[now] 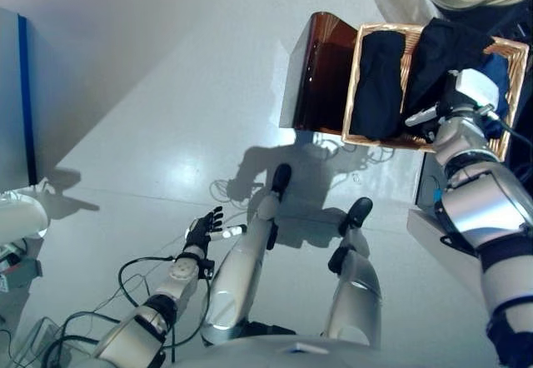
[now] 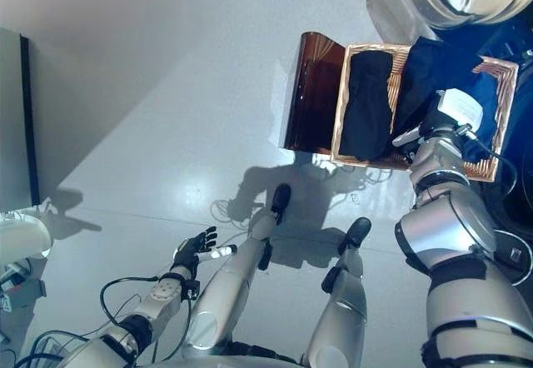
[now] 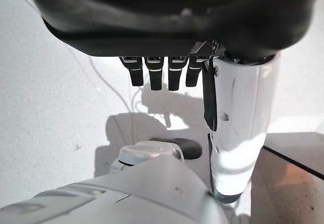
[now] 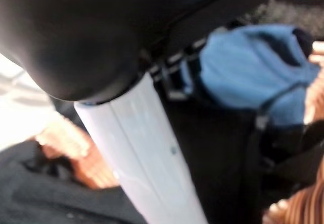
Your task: Pick up the clothes and place them into the washing machine
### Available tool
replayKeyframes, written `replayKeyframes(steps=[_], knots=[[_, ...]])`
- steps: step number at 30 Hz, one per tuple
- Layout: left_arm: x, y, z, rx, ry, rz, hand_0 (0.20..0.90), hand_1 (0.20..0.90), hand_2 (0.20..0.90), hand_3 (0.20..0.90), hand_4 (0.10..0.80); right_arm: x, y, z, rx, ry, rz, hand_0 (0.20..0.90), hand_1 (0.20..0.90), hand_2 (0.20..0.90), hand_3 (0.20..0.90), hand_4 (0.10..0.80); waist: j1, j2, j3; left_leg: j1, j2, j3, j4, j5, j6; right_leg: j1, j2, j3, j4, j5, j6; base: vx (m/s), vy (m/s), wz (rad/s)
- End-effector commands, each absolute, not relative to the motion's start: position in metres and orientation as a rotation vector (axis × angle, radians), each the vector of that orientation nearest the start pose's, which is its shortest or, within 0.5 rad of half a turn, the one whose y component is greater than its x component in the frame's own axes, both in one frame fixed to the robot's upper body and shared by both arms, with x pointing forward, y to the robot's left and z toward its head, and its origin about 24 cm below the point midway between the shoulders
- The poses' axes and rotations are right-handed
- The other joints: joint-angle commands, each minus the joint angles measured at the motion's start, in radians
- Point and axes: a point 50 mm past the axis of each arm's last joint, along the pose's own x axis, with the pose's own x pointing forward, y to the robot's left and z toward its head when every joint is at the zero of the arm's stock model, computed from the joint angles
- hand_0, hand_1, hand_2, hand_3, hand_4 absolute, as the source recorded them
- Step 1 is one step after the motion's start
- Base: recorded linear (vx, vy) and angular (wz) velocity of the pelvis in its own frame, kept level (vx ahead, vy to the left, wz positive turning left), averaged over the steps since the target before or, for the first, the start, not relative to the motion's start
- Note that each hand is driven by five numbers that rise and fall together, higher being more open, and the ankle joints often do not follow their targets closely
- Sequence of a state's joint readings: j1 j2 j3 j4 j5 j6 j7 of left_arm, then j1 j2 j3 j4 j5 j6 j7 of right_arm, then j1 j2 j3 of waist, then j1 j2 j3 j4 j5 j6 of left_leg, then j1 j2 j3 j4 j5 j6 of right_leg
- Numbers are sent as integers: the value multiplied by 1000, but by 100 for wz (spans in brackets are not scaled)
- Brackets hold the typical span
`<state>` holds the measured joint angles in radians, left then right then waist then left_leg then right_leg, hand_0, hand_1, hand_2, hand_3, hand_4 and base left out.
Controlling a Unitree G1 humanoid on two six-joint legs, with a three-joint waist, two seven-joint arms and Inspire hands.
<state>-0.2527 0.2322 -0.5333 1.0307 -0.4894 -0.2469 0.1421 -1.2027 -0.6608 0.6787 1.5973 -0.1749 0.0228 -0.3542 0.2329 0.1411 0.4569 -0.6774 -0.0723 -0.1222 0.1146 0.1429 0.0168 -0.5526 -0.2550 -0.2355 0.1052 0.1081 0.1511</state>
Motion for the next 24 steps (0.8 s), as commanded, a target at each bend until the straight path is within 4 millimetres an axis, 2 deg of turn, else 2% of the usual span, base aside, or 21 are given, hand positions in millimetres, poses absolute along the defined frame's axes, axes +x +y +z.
replayKeyframes(steps=[1, 10, 11, 12, 13, 14, 16, 17, 24], knots=[[220, 177, -102, 121, 608, 20, 900, 900, 900, 900, 800, 351, -382, 248, -1383, 214, -866, 900, 900, 900, 900, 800, 20, 1, -6, -92, -8, -2, 107, -74, -92, 12, -38, 65, 26, -25, -30, 139, -26, 11], [222, 178, -98, 111, 573, 25, 900, 900, 900, 900, 800, 346, -388, 268, -1428, 202, -904, 900, 900, 900, 900, 800, 27, 16, -14, -156, -22, 4, 123, -79, -91, -60, -41, 85, 42, -35, -37, 33, 20, 6], [222, 178, -98, 111, 572, 32, 900, 900, 900, 900, 800, 347, -387, 269, -1431, 198, -903, 796, 796, 796, 796, 725, 28, 18, -13, -161, -23, 3, 128, -81, -90, -69, -39, 90, 45, -37, -38, 0, 0, 0], [223, 177, -96, 108, 565, 32, 900, 900, 900, 900, 800, 348, -385, 272, -1435, 187, -903, 549, 549, 549, 549, 549, 28, 19, -12, -169, -24, 6, 131, -82, -90, -78, -39, 94, 50, -39, -39, 0, 0, 0], [224, 176, -95, 105, 558, 29, 900, 900, 900, 900, 800, 349, -384, 274, -1440, 182, -902, 499, 499, 499, 499, 514, 27, 19, -12, -176, -24, 5, 132, -82, -89, -86, -38, 97, 54, -40, -40, 0, 0, 0], [224, 176, -95, 108, 555, 28, 900, 900, 900, 900, 800, 350, -383, 274, -1446, 179, -897, 387, 387, 387, 387, 433, 25, 22, -9, -182, -23, 5, 135, -81, -89, -95, -39, 99, 61, -42, -41, 5, 17, -4], [222, 175, -97, 111, 563, 27, 900, 900, 900, 900, 800, 353, -379, 273, -1444, 172, -885, 216, 216, 216, 216, 312, 24, 28, -7, -187, -21, 5, 137, -80, -88, -114, -38, 106, 75, -47, -43, 6, 26, -6], [222, 175, -97, 113, 566, 25, 900, 900, 900, 900, 800, 354, -377, 271, -1444, 171, -875, 200, 200, 200, 200, 300, 23, 29, -7, -189, -21, 4, 137, -80, -88, -118, -36, 108, 80, -49, -44, 9, 11, -6], [217, 177, -103, 174, 601, 23, 900, 900, 900, 900, 800, 363, -365, 251, -1429, 192, -825, 200, 200, 200, 200, 300, 15, 40, -16, -165, -20, 4, 136, -77, -89, -114, -29, 113, 100, -57, -47, 3, 1, -1]])
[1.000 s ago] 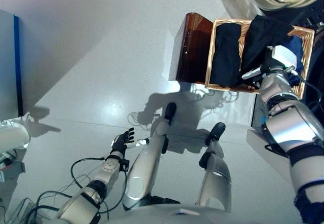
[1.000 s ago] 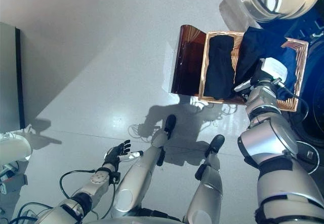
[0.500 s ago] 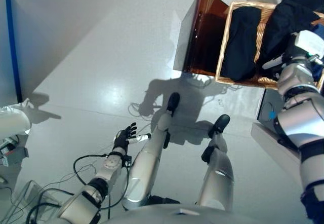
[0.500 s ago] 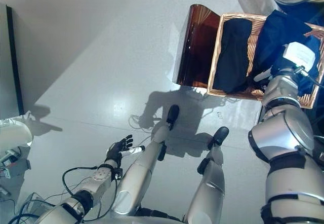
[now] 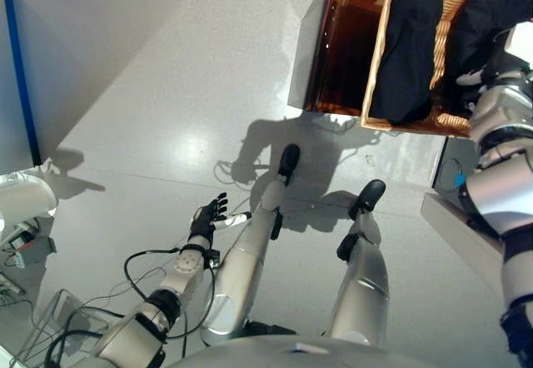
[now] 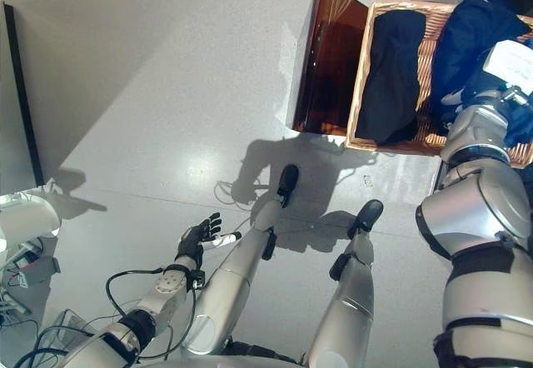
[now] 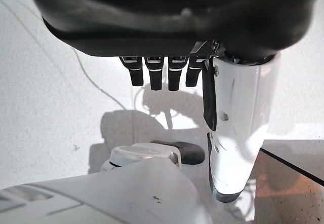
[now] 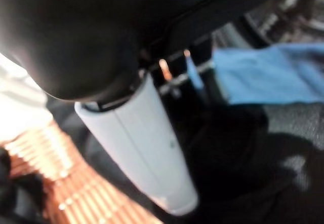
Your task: Pick up the clothes and place them into the washing machine
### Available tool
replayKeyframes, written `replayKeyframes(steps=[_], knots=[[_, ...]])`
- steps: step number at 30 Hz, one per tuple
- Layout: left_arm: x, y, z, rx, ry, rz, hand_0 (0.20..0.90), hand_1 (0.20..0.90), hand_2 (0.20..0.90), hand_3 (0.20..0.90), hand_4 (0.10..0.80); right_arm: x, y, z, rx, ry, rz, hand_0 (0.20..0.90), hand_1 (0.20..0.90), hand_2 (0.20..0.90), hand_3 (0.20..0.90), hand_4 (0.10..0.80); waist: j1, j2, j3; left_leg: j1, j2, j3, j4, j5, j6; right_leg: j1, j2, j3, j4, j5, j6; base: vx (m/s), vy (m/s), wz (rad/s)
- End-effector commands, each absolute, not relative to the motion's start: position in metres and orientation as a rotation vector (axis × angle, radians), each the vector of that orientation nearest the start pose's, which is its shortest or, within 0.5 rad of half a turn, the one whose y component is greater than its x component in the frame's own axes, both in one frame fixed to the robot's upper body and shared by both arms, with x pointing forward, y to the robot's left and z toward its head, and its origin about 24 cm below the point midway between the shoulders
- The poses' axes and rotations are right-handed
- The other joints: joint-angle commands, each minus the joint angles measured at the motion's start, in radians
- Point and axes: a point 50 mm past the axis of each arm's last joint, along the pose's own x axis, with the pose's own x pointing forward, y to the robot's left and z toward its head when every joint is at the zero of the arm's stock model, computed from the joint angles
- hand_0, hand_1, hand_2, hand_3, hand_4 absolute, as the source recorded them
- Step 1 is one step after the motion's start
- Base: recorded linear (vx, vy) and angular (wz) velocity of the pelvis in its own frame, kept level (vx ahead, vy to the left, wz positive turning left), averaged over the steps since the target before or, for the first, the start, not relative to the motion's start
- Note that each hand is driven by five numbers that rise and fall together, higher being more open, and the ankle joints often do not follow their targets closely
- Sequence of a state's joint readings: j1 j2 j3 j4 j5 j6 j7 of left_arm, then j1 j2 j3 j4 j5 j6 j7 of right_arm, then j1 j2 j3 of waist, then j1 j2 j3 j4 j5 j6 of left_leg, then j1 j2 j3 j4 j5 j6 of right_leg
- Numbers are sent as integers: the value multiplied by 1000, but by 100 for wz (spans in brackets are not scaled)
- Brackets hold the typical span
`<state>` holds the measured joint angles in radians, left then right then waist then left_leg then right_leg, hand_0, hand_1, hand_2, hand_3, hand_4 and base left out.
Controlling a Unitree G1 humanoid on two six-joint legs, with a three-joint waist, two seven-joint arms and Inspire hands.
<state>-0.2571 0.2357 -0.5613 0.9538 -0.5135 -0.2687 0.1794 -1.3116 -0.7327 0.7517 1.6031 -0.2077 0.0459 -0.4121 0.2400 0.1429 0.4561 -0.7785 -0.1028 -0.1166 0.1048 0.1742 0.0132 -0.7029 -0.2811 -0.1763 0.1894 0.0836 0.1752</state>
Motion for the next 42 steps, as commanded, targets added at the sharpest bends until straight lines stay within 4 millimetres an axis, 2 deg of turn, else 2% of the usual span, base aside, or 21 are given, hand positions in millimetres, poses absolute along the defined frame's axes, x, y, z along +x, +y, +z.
replayKeyframes(steps=[1, 9, 10, 13, 17, 19, 20, 22, 23, 24, 25, 26, 30, 31, 35, 37, 40, 42], knots=[[216, 178, -104, 181, 604, 21, 900, 900, 900, 900, 800, 364, -363, 249, -1417, 192, -817, 200, 200, 200, 200, 300, 8, 37, -17, -54, 12, -2, 143, -109, -85, 42, -1, 54, 15, -33, -71, 0, 0, 0], [205, 187, -113, 242, 663, 27, 900, 900, 900, 900, 800, 365, -362, 244, -1294, 177, -821, 200, 200, 200, 200, 300, -3, 22, -32, 33, 26, -2, 115, -100, -91, 135, 9, 47, -21, -22, -67, -16, -6, 1], [203, 189, -115, 244, 675, 30, 900, 900, 900, 900, 800, 365, -363, 245, -1263, 167, -823, 200, 200, 200, 200, 300, -6, 22, -32, 37, 26, 3, 107, -65, -87, 138, 8, 40, -30, 8, -71, -92, 19, 5], [196, 193, -119, 262, 701, 36, 900, 900, 900, 900, 800, 365, -363, 243, -1199, 136, -826, 200, 200, 200, 200, 300, -14, 11, -46, 83, 31, 2, 98, -67, -86, 183, 12, 42, -45, 12, -70, -27, -7, 4], [194, 197, -120, 270, 711, 44, 900, 900, 900, 900, 800, 367, -360, 243, -1004, 64, -822, 200, 200, 200, 200, 300, -31, -5, -58, 138, 43, 11, 77, -65, -86, 232, 17, 47, -67, 20, -66, -14, -15, -4], [195, 197, -120, 274, 711, 39, 900, 900, 900, 900, 800, 366, -362, 237, -846, 47, -827, 200, 200, 200, 200, 300, -37, -7, -65, 157, 49, 11, 68, -63, -86, 251, 17, 46, -74, 19, -66, -19, -36, -7], [196, 195, -119, 258, 709, 31, 900, 900, 900, 900, 800, 367, -360, 227, -567, 0, -805, 200, 200, 200, 200, 300, -45, -7, -68, 172, 52, 15, 61, -63, -87, 259, 19, 48, -77, 19, -65, -15, -27, -4], [197, 196, -119, 257, 708, 28, 900, 900, 900, 900, 800, 361, -369, 215, -316, -16, -835, 200, 200, 200, 200, 300, -53, -9, -71, 188, 57, 21, 56, -66, -85, 271, 20, 49, -83, 17, -65, -10, -12, -2], [197, 195, -119, 248, 706, 22, 900, 900, 900, 900, 800, 362, -366, 206, -84, -55, -822, 200, 200, 200, 200, 300, -56, -6, -70, 196, 58, 24, 55, -71, -84, 274, 20, 50, -86, 18, -65, -22, -28, -4], [198, 195, -119, 260, 714, 16, 900, 900, 900, 900, 800, 356, -373, 191, 96, -51, -854, 200, 200, 200, 200, 300, -60, -4, -72, 204, 59, 29, 56, -76, -84, 278, 22, 52, -88, 17, -66, -18, -4, -6], [198, 197, -119, 262, 715, 17, 900, 900, 900, 900, 800, 355, -372, 183, 145, -41, -845, 200, 200, 200, 200, 300, -61, -1, -73, 207, 61, 32, 56, -78, -82, 278, 23, 55, -89, 17, -66, -23, -1, -10], [196, 196, -120, 261, 717, 11, 900, 900, 900, 900, 800, 355, -368, 167, 358, -63, -839, 200, 200, 200, 200, 300, -64, 3, -72, 210, 61, 37, 57, -82, -80, 278, 25, 59, -90, 17, -66, -25, 10, -19], [190, 194, -123, 257, 737, 1, 900, 900, 900, 900, 800, 354, -352, 129, 735, -98, -831, 200, 200, 200, 200, 300, -72, 26, -83, 216, 66, 56, 49, -87, -75, 268, 25, 79, -98, 17, -64, -15, 25, -25], [189, 193, -124, 252, 739, 0, 900, 900, 900, 900, 800, 355, -349, 125, 794, -111, -821, 200, 200, 200, 200, 300, -73, 34, -85, 216, 67, 58, 46, -86, -75, 265, 22, 82, -99, 18, -63, -10, 52, -21], [180, 186, -128, 224, 745, -14, 900, 900, 900, 900, 800, 357, -342, 132, 1058, -275, -845, 200, 200, 200, 200, 300, -79, 82, -95, 217, 60, 69, 34, -86, -71, 251, 11, 99, -104, 22, -58, 1, 62, -16], [177, 182, -129, 221, 747, -27, 900, 900, 900, 900, 800, 354, -350, 138, 1112, -323, -891, 200, 200, 200, 200, 300, -76, 106, -102, 209, 55, 71, 30, -76, -70, 244, 4, 106, -111, 31, -56, -20, 67, -4], [173, 179, -130, 220, 749, -40, 900, 900, 900, 900, 800, 349, -366, 162, 1080, -386, -927, 200, 200, 200, 200, 300, -70, 136, -114, 204, 50, 79, 27, -76, -70, 232, -4, 113, -111, 31, -53, 3, 54, 1], [171, 180, -131, 228, 751, -42, 900, 900, 900, 900, 800, 343, -383, 189, 979, -435, -935, 200, 200, 200, 200, 300, -66, 151, -119, 200, 47, 82, 28, -76, -71, 222, -9, 120, -106, 32, -51, 7, 15, 1]])
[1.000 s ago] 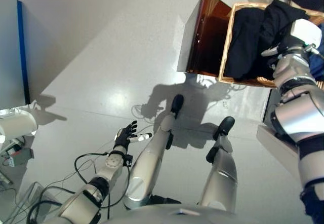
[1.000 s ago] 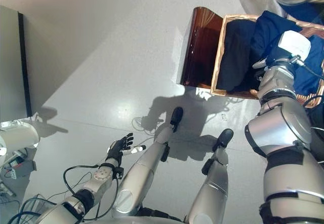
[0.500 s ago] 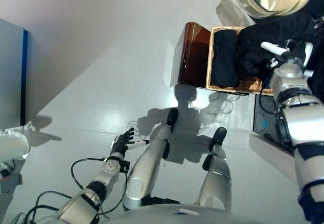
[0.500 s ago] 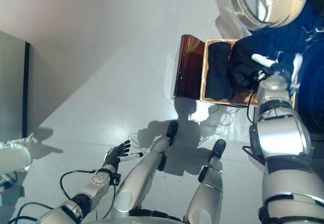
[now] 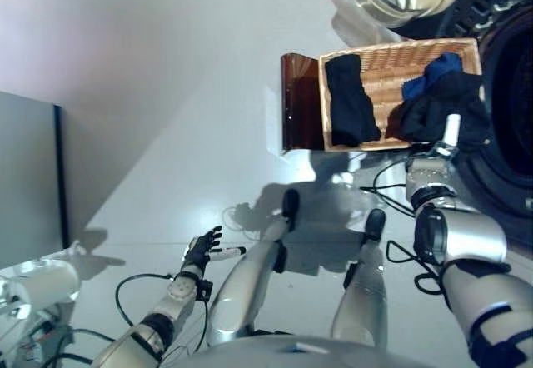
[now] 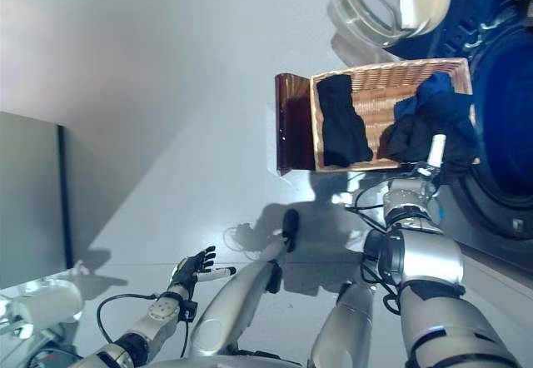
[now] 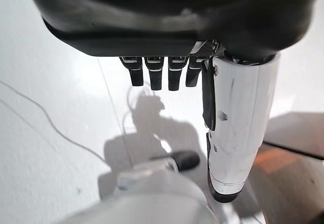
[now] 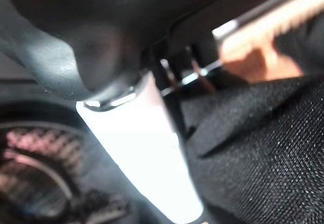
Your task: Pick up the clothes and place them into the washing machine
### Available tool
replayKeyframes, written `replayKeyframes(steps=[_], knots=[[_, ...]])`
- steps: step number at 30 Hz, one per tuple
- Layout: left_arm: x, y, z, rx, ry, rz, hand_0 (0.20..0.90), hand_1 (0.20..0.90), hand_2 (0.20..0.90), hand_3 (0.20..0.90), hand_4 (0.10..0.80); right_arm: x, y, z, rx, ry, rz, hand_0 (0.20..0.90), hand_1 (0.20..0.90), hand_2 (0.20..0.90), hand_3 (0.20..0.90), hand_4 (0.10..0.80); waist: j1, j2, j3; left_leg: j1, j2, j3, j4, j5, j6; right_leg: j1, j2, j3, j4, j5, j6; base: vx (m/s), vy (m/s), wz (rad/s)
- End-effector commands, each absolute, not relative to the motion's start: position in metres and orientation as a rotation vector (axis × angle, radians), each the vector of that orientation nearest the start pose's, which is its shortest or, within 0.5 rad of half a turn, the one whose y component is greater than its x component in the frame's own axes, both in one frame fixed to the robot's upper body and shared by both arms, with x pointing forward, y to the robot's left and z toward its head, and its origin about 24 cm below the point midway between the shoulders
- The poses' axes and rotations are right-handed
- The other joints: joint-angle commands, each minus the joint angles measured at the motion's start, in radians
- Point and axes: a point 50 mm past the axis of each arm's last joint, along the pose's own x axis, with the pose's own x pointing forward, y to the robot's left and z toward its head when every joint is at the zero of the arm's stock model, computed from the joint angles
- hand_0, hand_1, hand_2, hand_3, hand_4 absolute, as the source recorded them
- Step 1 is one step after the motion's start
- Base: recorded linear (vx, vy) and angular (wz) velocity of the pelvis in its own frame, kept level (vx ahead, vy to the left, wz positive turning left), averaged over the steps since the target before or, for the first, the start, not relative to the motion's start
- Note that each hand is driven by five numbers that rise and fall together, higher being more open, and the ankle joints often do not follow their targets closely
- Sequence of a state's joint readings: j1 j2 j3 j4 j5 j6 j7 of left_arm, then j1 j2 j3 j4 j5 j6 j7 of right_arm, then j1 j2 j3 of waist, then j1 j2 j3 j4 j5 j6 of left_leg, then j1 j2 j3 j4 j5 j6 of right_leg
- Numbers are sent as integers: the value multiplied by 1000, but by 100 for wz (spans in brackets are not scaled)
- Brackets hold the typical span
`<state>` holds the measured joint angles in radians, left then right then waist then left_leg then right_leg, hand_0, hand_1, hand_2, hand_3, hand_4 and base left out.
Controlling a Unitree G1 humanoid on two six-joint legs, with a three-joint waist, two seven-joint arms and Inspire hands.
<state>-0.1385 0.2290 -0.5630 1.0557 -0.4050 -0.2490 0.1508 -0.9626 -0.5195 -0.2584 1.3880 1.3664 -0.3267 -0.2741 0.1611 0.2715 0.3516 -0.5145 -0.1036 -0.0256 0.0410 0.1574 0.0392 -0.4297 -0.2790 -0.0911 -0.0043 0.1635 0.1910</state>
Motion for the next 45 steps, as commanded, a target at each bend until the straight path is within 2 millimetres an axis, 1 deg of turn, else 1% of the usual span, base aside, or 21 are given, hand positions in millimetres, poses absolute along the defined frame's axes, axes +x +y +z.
replayKeyframes(steps=[1, 4, 6, 7, 8, 9, 10, 13, 14, 15, 17, 18, 21, 24, 29, 33, 37, 39, 42, 44, 45], knots=[[171, 180, -131, 229, 748, -45, 900, 900, 900, 900, 800, 339, -391, 208, 932, -479, -933, 200, 200, 200, 200, 300, 13, 27, -17, -67, 47, -8, 91, -58, -98, -56, -12, 39, 90, -46, -67, 16, 20, -6], [166, 182, -132, 235, 756, -44, 900, 900, 900, 900, 800, 324, -409, 263, 801, -617, -942, 200, 200, 200, 200, 300, 12, 33, -26, -70, 48, -3, 87, -56, -103, -66, -14, 45, 90, -45, -65, 12, 7, -4], [163, 186, -132, 241, 758, -34, 900, 900, 900, 900, 800, 307, -415, 315, 674, -761, -928, 200, 200, 200, 200, 300, 0, 28, -27, -72, 49, 2, 85, -56, -106, -78, -13, 53, 92, -40, -65, 21, 1, -1], [161, 191, -131, 251, 749, -28, 900, 900, 900, 900, 800, 282, -420, 360, 574, -917, -961, 200, 200, 200, 200, 300, -8, 17, -30, -75, 50, 6, 83, -64, -109, -86, -12, 58, 94, -48, -64, 33, 6, -8], [160, 193, -131, 258, 740, -23, 900, 900, 900, 900, 800, 265, -420, 386, 527, -1012, -983, 200, 200, 200, 200, 300, -12, 14, -31, -82, 50, 7, 82, -62, -109, -93, -13, 62, 94, -46, -64, 3, 0, -10], [161, 191, -130, 252, 736, -25, 900, 900, 900, 900, 800, 265, -418, 391, 521, -1017, -984, 200, 200, 200, 200, 300, -13, 20, -28, -87, 50, 8, 82, -54, -109, -99, -13, 63, 94, -38, -64, 7, 13, -10], [158, 196, -129, 263, 726, -17, 900, 900, 900, 900, 800, 232, -421, 426, 462, -1158, -1040, 200, 200, 200, 200, 300, -15, 9, -36, -89, 50, 7, 76, -62, -111, -108, -14, 65, 99, -48, -63, 10, 14, -4], [159, 191, -128, 260, 708, -24, 900, 900, 900, 900, 800, 216, -424, 439, 456, -1210, -1072, 200, 200, 200, 200, 300, -23, 17, -34, -101, 49, 7, 69, -48, -110, -127, -12, 75, 108, -43, -64, 10, 13, -2], [159, 190, -128, 260, 710, -26, 900, 900, 900, 900, 800, 226, -429, 426, 413, -1123, -1089, 458, 458, 458, 458, 484, -31, 20, -29, -102, 48, 9, 66, -44, -109, -135, -9, 84, 113, -42, -65, -10, 10, -8], [159, 191, -128, 262, 712, -24, 900, 900, 900, 900, 800, 226, -430, 424, 415, -1119, -1088, 900, 900, 900, 900, 800, -31, 17, -30, -100, 48, 9, 66, -45, -108, -135, -9, 85, 115, -44, -65, 30, -5, -5], [160, 190, -130, 259, 725, -17, 900, 900, 900, 900, 800, 264, -433, 377, 386, -879, -1087, 900, 900, 900, 900, 800, -35, 19, -21, -97, 45, 17, 74, -59, -103, -138, -5, 90, 117, -45, -66, 8, -3, -4], [159, 191, -130, 260, 726, -15, 900, 900, 900, 900, 800, 264, -433, 376, 388, -876, -1086, 900, 900, 900, 900, 800, -34, 15, -22, -98, 45, 18, 75, -60, -103, -138, -5, 91, 117, -45, -66, -11, 3, -8], [164, 183, -130, 212, 721, -12, 900, 900, 900, 900, 800, 308, -413, 328, 470, -690, -1001, 900, 900, 900, 900, 800, -28, 30, -15, -107, 45, 24, 80, -52, -99, -141, -6, 90, 108, -32, -67, -23, 16, -5], [165, 183, -131, 204, 733, -6, 900, 900, 900, 900, 800, 329, -401, 292, 509, -563, -973, 900, 900, 900, 900, 800, -18, 30, -14, -102, 45, 19, 81, -57, -101, -125, -6, 80, 109, -43, -68, 3, -20, -5], [166, 187, -132, 203, 752, 3, 900, 900, 900, 900, 800, 358, -370, 252, 534, -405, -876, 900, 900, 900, 900, 800, -7, 14, 1, -98, 45, 9, 92, -58, -101, -102, -3, 60, 113, -49, -71, 3, -40, 5], [168, 190, -131, 207, 749, 4, 900, 900, 900, 900, 800, 366, -360, 236, 494, -314, -846, 900, 900, 900, 900, 800, 3, -1, 8, -103, 45, 5, 102, -59, -101, -96, 0, 50, 119, -53, -74, -1, -17, 5], [172, 195, -128, 234, 735, -3, 900, 900, 900, 900, 800, 372, -353, 228, 305, -194, -821, 900, 900, 900, 900, 800, 12, -29, 21, -108, 48, -3, 112, -58, -102, -89, 5, 36, 123, -52, -77, -8, -31, 10], [175, 203, -125, 250, 725, 21, 900, 900, 900, 900, 800, 375, -349, 235, 15, -113, -813, 900, 900, 900, 900, 800, 18, -52, 30, -115, 53, -5, 117, -53, -105, -89, 9, 28, 125, -47, -78, -23, -41, 9], [178, 207, -121, 262, 698, 33, 900, 900, 900, 900, 800, 378, -343, 238, -291, -46, -813, 900, 900, 900, 900, 800, 26, -66, 47, -126, 56, -11, 128, -50, -106, -89, 14, 20, 128, -46, -81, -20, -36, 6], [178, 208, -120, 272, 687, 34, 900, 900, 900, 900, 800, 377, -343, 237, -342, -32, -821, 900, 900, 900, 900, 800, 28, -71, 50, -131, 56, -12, 132, -50, -107, -91, 16, 19, 129, -46, -83, -9, -10, 14], [180, 208, -118, 273, 668, 39, 900, 900, 900, 900, 800, 378, -341, 240, -540, -9, -840, 900, 900, 900, 900, 800, 33, -80, 58, -143, 57, -14, 135, -46, -107, -97, 16, 15, 130, -44, -84, -4, 7, 12]])
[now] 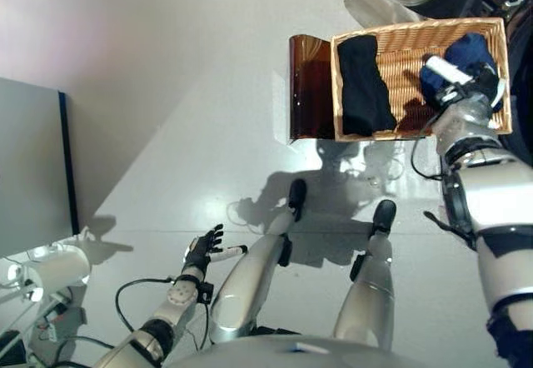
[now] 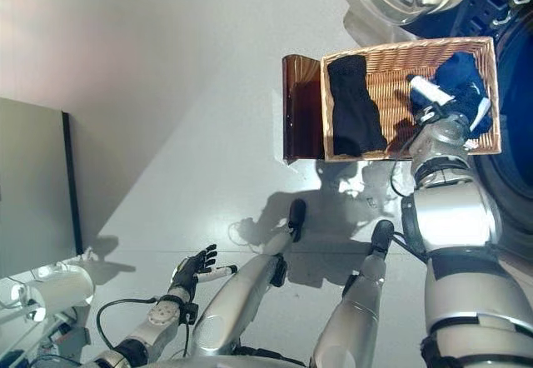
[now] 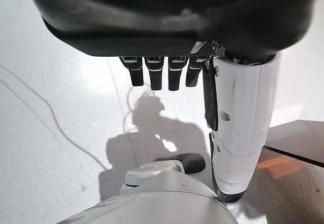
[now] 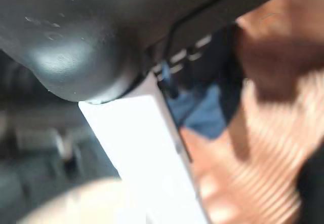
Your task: Pick up the clothes and place them into the washing machine
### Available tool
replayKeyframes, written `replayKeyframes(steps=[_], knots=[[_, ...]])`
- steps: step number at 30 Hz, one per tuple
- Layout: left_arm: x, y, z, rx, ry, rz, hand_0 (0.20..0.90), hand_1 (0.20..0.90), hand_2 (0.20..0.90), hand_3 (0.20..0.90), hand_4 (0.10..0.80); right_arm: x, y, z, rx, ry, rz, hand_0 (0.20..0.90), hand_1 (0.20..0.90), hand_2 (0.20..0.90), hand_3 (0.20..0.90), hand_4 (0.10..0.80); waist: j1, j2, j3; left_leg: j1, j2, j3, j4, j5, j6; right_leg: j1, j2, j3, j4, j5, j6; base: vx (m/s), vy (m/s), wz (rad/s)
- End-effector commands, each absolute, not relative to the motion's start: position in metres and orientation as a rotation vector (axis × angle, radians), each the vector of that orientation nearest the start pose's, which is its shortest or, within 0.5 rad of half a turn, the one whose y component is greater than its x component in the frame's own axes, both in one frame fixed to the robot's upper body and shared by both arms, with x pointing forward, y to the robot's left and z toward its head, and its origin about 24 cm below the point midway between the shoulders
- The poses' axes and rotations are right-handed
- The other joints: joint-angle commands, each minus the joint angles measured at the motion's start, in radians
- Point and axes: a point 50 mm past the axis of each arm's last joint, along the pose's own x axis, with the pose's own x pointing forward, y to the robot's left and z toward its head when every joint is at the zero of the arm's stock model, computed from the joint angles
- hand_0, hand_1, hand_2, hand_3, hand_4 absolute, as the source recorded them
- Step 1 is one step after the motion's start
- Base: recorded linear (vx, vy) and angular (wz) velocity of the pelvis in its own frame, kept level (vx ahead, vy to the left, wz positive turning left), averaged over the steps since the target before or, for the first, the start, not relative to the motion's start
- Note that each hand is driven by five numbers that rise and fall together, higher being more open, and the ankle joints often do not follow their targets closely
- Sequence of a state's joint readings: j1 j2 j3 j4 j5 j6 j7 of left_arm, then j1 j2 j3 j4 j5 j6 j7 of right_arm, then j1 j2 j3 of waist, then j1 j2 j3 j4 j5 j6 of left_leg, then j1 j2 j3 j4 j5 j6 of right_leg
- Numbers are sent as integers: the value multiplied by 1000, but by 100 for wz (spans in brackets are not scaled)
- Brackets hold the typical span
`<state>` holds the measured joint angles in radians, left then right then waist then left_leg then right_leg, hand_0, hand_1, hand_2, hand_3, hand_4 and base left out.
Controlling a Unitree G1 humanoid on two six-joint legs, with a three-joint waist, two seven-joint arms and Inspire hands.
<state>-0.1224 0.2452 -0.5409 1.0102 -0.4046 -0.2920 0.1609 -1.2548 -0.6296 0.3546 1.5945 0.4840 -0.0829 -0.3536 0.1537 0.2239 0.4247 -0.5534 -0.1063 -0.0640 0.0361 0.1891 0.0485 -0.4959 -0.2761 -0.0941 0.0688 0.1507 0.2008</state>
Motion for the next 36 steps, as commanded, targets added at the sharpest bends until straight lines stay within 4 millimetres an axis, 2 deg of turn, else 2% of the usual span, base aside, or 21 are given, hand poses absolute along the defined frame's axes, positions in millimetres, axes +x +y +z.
replayKeyframes(steps=[1, 2, 5, 6, 8, 12, 17, 23, 27, 31, 32, 33, 34, 36], knots=[[180, 208, -118, 273, 668, 39, 900, 900, 900, 900, 800, 378, -341, 240, -540, -9, -840, 900, 900, 900, 900, 800, 40, -32, -15, -105, 60, 24, 140, -78, -117, -31, 14, 17, 57, -31, -94, -5, 18, 9], [182, 206, -117, 273, 656, 44, 900, 900, 900, 900, 800, 375, -344, 241, -723, 26, -866, 900, 900, 900, 900, 800, 42, -38, -9, -118, 61, 21, 143, -75, -118, -39, 15, 15, 59, -30, -95, -2, 18, 4], [182, 201, -116, 276, 637, 39, 900, 900, 900, 900, 800, 367, -354, 245, -989, 57, -928, 900, 900, 900, 900, 800, 47, -36, -6, -137, 58, 20, 146, -71, -119, -49, 16, 12, 61, -29, -96, 12, 34, 8], [182, 199, -115, 269, 633, 39, 900, 900, 900, 900, 800, 365, -358, 247, -977, 62, -937, 900, 900, 900, 900, 800, 47, -36, -5, -141, 57, 20, 145, -71, -119, -54, 15, 11, 61, -30, -96, 20, 42, 8], [185, 198, -114, 259, 622, 51, 900, 900, 900, 900, 800, 357, -369, 255, -1068, 82, -996, 900, 900, 900, 900, 800, 49, -32, -5, -152, 54, 18, 144, -68, -120, -64, 13, 10, 64, -30, -96, 22, 42, 6], [190, 195, -110, 244, 598, 66, 900, 900, 900, 900, 800, 344, -384, 268, -1125, 63, -1100, 900, 900, 900, 900, 800, 47, -30, -2, -168, 50, 17, 148, -69, -120, -79, 13, 10, 68, -34, -98, 26, 34, 3], [192, 190, -110, 229, 596, 79, 900, 900, 900, 900, 800, 332, -397, 279, -1088, 54, -1177, 900, 900, 900, 900, 800, 35, -31, 3, -188, 48, 19, 158, -76, -119, -101, 16, 19, 81, -42, -100, 8, 14, 1], [195, 187, -109, 214, 589, 82, 900, 900, 900, 900, 800, 328, -402, 282, -1099, 78, -1183, 900, 900, 900, 900, 800, 28, -32, 14, -216, 47, 24, 161, -77, -116, -136, 19, 32, 82, -39, -102, 3, 6, -1], [200, 179, -105, 199, 563, 59, 900, 900, 900, 900, 800, 321, -410, 278, -1103, 109, -1202, 900, 900, 900, 900, 800, 38, -16, 14, -242, 43, 19, 160, -75, -115, -163, 14, 29, 93, -44, -103, 9, -2, -2], [203, 179, -102, 187, 544, 63, 900, 900, 900, 900, 800, 318, -413, 284, -1109, 112, -1211, 900, 900, 900, 900, 800, 45, -6, 15, -265, 41, 17, 158, -72, -113, -196, 11, 38, 105, -48, -104, 40, 3, 2], [203, 180, -102, 187, 545, 72, 900, 900, 900, 900, 800, 318, -413, 289, -1117, 112, -1211, 900, 900, 900, 900, 800, 45, -9, 9, -258, 40, 11, 159, -105, -118, -195, 12, 45, 112, -79, -99, 0, 0, 0], [204, 180, -101, 186, 543, 73, 900, 900, 900, 900, 800, 318, -413, 290, -1116, 110, -1212, 900, 900, 900, 900, 800, 44, -5, 16, -272, 40, 16, 158, -71, -113, -206, 11, 40, 108, -48, -104, 136, -8, 2], [206, 178, -100, 173, 533, 71, 900, 900, 900, 900, 800, 319, -411, 294, -1115, 98, -1206, 900, 900, 900, 900, 800, 44, -7, 12, -268, 38, 10, 157, -105, -117, -209, 12, 52, 118, -82, -100, 22, 16, 3], [208, 176, -99, 166, 528, 75, 900, 900, 900, 900, 800, 321, -409, 295, -1120, 103, -1198, 900, 900, 900, 900, 800, 45, -5, 14, -286, 32, 9, 173, -112, -115, -231, 13, 58, 136, -90, -103, 70, 11, 6]])
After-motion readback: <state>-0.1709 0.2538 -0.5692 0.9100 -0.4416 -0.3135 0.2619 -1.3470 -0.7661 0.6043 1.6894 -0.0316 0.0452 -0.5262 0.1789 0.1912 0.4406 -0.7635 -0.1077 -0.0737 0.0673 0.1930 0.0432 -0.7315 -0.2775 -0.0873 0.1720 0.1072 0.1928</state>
